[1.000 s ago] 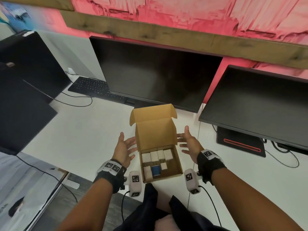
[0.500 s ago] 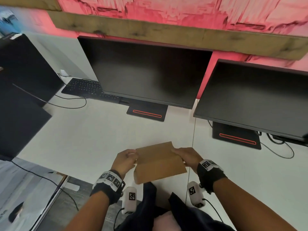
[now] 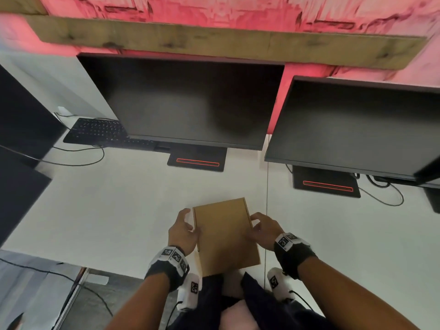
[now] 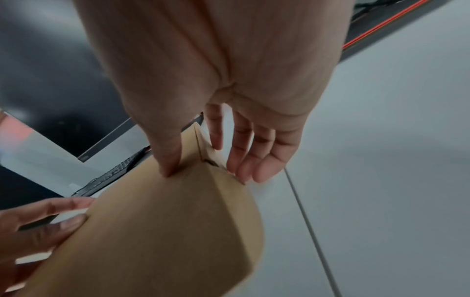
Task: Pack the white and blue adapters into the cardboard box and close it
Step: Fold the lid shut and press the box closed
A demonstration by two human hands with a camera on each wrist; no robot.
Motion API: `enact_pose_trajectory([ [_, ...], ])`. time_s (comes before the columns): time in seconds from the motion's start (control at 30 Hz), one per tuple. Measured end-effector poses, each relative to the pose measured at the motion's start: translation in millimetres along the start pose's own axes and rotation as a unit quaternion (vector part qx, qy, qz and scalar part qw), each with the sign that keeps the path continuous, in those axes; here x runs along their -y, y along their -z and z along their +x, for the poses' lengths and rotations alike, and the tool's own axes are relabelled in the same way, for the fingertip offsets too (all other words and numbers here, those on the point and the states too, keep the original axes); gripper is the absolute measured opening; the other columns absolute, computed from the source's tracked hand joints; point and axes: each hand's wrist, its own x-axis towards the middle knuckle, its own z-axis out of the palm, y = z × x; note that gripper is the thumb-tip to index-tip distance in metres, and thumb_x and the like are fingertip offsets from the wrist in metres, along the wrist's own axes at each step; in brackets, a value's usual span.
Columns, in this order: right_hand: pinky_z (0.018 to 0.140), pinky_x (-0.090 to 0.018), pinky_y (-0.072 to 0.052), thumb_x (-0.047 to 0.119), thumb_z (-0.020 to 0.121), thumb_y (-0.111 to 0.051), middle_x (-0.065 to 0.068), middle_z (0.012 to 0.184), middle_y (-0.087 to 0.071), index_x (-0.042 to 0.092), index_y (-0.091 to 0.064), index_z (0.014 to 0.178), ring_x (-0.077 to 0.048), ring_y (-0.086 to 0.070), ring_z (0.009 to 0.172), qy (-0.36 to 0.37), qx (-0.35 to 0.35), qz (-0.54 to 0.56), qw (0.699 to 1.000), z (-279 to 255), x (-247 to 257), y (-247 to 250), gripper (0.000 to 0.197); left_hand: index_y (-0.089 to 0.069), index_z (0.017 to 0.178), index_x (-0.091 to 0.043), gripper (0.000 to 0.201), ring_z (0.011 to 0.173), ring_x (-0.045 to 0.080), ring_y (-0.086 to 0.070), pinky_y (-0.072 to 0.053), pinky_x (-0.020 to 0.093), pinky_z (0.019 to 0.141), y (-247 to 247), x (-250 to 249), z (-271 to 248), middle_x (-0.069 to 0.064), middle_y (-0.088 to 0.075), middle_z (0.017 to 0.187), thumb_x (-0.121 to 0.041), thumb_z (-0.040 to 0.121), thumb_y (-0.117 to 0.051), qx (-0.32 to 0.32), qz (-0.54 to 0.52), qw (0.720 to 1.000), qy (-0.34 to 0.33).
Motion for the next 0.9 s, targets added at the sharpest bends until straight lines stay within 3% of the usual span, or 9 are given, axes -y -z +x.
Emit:
enact_pose_trajectory([
  [0.1, 0.082, -0.032, -0.05, 0.058, 0.08, -0.069, 0.001, 0.12, -0.066, 0.027, -0.057, 0.125, -0.021, -0.064, 0.104, -0.027, 0.006, -0.036, 0.999, -2, -12, 2, 0.056, -0.056, 0.126, -0.019, 0.038, 0.072, 0.013, -0.066, -0.051, 0.028, 0.071, -6, -10, 9, 0.0, -0.072, 0.076, -0.036, 0.095, -0.069, 0.008, 0.009, 1.0, 0.02],
  [0.2, 0.08, -0.04, -0.061, 0.062, 0.064, -0.077, 0.0, 0.106, -0.073, 0.024, -0.067, 0.11, -0.021, -0.072, 0.09, -0.054, 0.008, 0.037, 0.998, -4, -19, 5, 0.06, -0.065, 0.096, -0.02, 0.034, 0.086, 0.026, -0.071, -0.056, 0.034, 0.083, -14, -26, 22, 0.007, -0.075, 0.094, -0.053, 0.091, -0.067, -0.002, 0.039, 0.998, 0.04],
  [0.3, 0.075, -0.043, -0.064, 0.05, 0.058, -0.086, -0.008, 0.089, -0.078, 0.019, -0.071, 0.1, -0.026, -0.076, 0.08, -0.086, -0.013, 0.144, 0.986, -8, -30, 4, 0.055, -0.069, 0.09, -0.014, 0.041, 0.105, 0.034, -0.067, -0.051, 0.033, 0.089, -21, -47, 32, 0.009, -0.074, 0.106, -0.054, 0.094, -0.063, 0.006, 0.055, 0.998, 0.03],
  [0.4, 0.08, -0.049, -0.062, 0.038, 0.057, -0.09, -0.013, 0.085, -0.078, 0.014, -0.072, 0.097, -0.034, -0.076, 0.082, -0.099, -0.04, 0.204, 0.973, -11, -36, 3, 0.05, -0.067, 0.082, -0.017, 0.042, 0.098, 0.031, -0.071, -0.059, 0.039, 0.093, -28, -53, 41, 0.003, -0.073, 0.096, -0.058, 0.088, -0.068, 0.03, 0.014, 0.999, 0.031],
  [0.5, 0.079, -0.046, -0.063, 0.021, 0.068, -0.089, -0.016, 0.086, -0.077, 0.01, -0.072, 0.099, -0.03, -0.075, 0.073, -0.107, -0.076, 0.256, 0.958, -11, -40, 1, 0.037, -0.069, 0.085, -0.022, 0.047, 0.08, 0.025, -0.077, -0.064, 0.045, 0.086, -31, -38, 46, 0.003, -0.079, 0.085, -0.067, 0.073, -0.073, 0.058, -0.026, 0.997, 0.051],
  [0.57, 0.078, -0.041, -0.063, 0.024, 0.07, -0.089, -0.009, 0.082, -0.078, 0.014, -0.072, 0.096, -0.022, -0.075, 0.071, -0.105, -0.093, 0.248, 0.958, -11, -42, 0, 0.033, -0.07, 0.091, -0.026, 0.045, 0.083, 0.021, -0.076, -0.062, 0.045, 0.089, -29, -32, 41, -0.002, -0.078, 0.087, -0.065, 0.069, -0.078, 0.085, -0.022, 0.996, 0.031],
  [0.7, 0.084, -0.041, -0.059, 0.03, 0.071, -0.087, 0.001, 0.088, -0.076, 0.022, -0.071, 0.092, -0.019, -0.072, 0.084, -0.095, -0.12, 0.218, 0.964, -7, -45, -2, 0.028, -0.067, 0.106, -0.029, 0.041, 0.093, 0.019, -0.074, -0.062, 0.046, 0.09, -20, -23, 31, -0.002, -0.076, 0.098, -0.039, 0.072, -0.088, 0.14, -0.029, 0.99, 0.001],
  [0.8, 0.088, -0.045, -0.058, 0.025, 0.068, -0.088, -0.003, 0.09, -0.074, 0.019, -0.071, 0.087, -0.024, -0.07, 0.088, -0.085, -0.129, 0.211, 0.965, -5, -45, 0, 0.027, -0.064, 0.112, -0.031, 0.053, 0.097, 0.022, -0.074, -0.063, 0.049, 0.089, -17, -18, 32, 0.001, -0.076, 0.103, -0.027, 0.066, -0.089, 0.17, -0.035, 0.985, -0.001],
  [0.9, 0.085, -0.046, -0.06, 0.033, 0.055, -0.091, -0.007, 0.088, -0.077, 0.018, -0.07, 0.087, -0.028, -0.073, 0.086, -0.106, -0.11, 0.228, 0.962, -4, -41, 5, 0.041, -0.054, 0.127, -0.035, 0.071, 0.103, 0.03, -0.072, -0.065, 0.051, 0.083, -17, -23, 31, 0.009, -0.071, 0.113, -0.015, 0.068, -0.089, 0.221, -0.053, 0.973, 0.029],
])
